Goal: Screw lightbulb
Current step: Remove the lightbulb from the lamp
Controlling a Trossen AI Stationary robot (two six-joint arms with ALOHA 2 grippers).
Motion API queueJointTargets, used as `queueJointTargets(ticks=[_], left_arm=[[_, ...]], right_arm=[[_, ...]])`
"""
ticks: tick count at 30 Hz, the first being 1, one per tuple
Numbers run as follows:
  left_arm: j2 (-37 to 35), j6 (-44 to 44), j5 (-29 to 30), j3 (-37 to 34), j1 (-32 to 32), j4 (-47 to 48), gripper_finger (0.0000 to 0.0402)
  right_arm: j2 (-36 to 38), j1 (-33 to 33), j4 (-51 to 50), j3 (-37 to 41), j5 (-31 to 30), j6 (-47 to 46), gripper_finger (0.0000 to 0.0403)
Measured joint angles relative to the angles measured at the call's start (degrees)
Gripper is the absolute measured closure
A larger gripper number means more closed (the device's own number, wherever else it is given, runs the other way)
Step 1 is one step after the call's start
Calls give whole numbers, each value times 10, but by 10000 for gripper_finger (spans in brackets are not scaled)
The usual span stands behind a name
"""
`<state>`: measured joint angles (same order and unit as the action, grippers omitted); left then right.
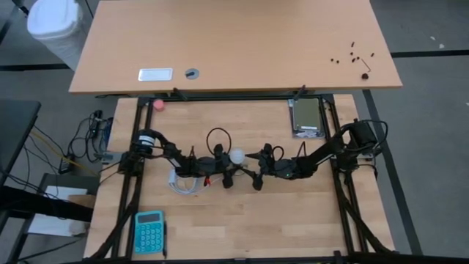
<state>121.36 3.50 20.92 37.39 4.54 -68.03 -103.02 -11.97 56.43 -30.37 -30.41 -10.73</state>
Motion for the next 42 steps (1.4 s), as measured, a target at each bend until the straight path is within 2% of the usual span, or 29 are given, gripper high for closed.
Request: queueJointTargets(ticks=[18,22,42], left_arm=[[0,2,0,-1,0,0,199],[0,3,0,-1,0,0,199],[1,10,0,-1,0,-2,199]], right_arm=[[0,-23,-10,-3,4,-13,95],[0,-23,-5,-5,-17,3,95],[0,-10,-3,-6,-36,-2,95]])
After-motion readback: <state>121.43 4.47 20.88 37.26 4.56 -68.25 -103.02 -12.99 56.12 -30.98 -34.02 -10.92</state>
